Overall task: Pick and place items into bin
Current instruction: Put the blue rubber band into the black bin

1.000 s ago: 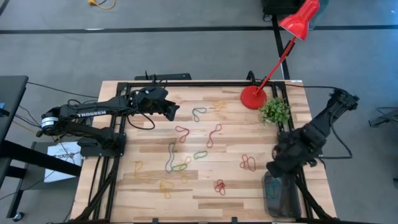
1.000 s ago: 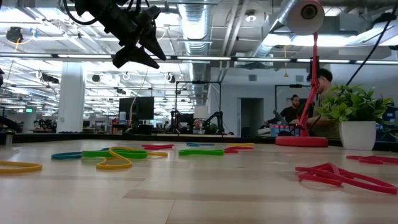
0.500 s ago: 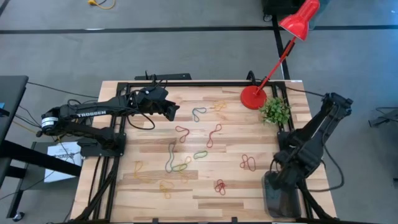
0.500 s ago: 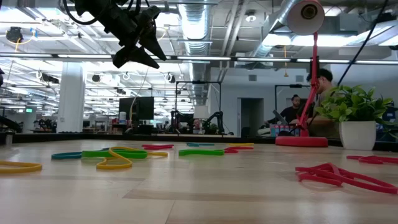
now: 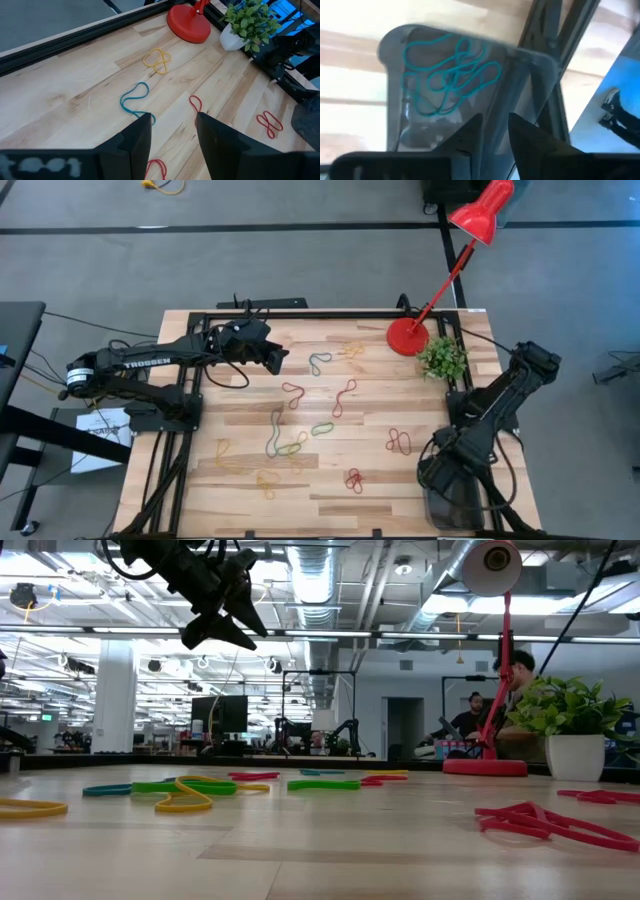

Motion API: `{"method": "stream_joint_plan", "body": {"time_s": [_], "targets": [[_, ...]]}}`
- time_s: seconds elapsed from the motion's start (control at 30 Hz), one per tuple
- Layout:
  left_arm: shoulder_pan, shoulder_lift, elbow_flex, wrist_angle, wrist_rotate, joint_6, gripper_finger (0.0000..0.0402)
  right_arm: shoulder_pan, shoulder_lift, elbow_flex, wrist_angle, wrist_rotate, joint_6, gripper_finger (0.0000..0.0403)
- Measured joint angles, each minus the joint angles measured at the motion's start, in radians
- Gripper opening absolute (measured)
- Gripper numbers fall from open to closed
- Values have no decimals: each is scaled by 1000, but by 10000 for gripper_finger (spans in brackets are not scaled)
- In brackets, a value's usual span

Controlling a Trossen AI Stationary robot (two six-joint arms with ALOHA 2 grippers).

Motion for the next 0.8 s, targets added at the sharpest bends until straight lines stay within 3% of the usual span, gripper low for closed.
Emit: {"method": "stream_joint_plan", "body": {"time_s": [0.13, 0.3, 0.4, 0.63, 0.7, 0.8], "targets": [[0, 0, 0, 0, 19, -8, 146, -55, -47, 3, 76, -13, -62, 99], [0, 0, 0, 0, 25, -47, 146, -117, -153, 66, 38, 34, -90, 102], [0, 0, 0, 0, 24, -47, 146, -141, -223, 108, -21, 184, -148, 102], [0, 0, 0, 0, 21, -48, 146, -267, -311, 121, -78, 699, -369, 102], [0, 0, 0, 0, 21, -48, 146, -331, -305, 121, -58, 785, -483, 102], [0, 0, 0, 0, 18, -59, 146, -438, -273, 121, -4, 828, -678, 102]]}}
